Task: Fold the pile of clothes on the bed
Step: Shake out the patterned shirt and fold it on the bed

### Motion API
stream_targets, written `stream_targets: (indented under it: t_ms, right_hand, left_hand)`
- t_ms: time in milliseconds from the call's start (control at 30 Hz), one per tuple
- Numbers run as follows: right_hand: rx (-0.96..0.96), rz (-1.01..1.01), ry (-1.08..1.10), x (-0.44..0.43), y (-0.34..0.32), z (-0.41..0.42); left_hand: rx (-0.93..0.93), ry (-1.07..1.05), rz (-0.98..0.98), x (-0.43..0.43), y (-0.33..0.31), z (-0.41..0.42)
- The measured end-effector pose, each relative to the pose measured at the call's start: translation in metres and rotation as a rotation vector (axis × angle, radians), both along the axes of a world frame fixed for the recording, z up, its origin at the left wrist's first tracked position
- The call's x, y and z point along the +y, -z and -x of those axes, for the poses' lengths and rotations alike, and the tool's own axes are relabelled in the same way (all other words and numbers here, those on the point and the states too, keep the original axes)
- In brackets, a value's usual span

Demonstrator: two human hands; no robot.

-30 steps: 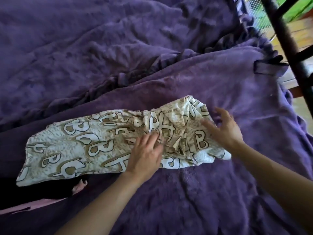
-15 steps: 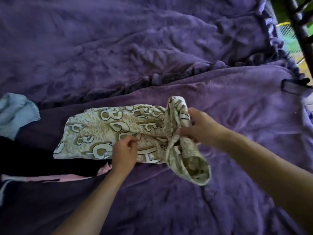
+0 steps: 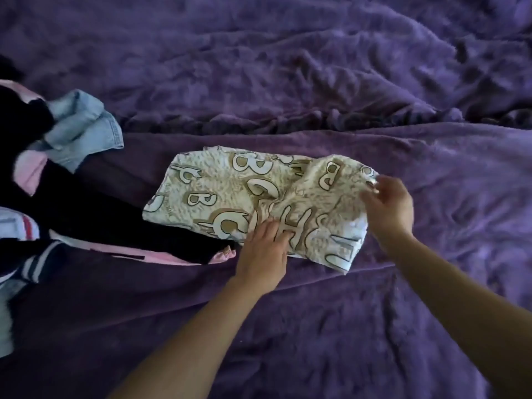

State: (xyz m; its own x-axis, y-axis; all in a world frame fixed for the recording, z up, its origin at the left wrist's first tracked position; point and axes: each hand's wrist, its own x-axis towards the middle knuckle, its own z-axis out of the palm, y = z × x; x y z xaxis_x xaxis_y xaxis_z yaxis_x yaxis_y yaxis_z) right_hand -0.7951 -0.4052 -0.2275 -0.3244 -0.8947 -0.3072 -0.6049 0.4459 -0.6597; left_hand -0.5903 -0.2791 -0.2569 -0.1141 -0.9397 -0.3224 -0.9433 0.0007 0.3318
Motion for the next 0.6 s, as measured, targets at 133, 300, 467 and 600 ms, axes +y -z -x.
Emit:
stream_targets:
  t_ms: [133,300,467,600]
  right_hand:
    - [-0.248,-0.324,0.093,0.016,0.014,0.011]
    - [-0.542,-0.254,0.080,0.012,-0.013,-0.030]
    - [-0.485,-0.087,-0.081,0.002,-0.053,-0.126]
    - [-0.396,-0.151,-0.260,0.001,-0.043,-0.226]
  left_hand:
    - [0.192,-0.079,-0.136,-0.014,0.026,-0.018]
    - [0.720,-0.424,-0.392,-0.023,0.018,-0.051]
    - [0.935,-0.880,-0.156,-0.013,-0.013,-0.115]
    - [0.742,-1.072,0.077,0.015,-0.031,-0.187]
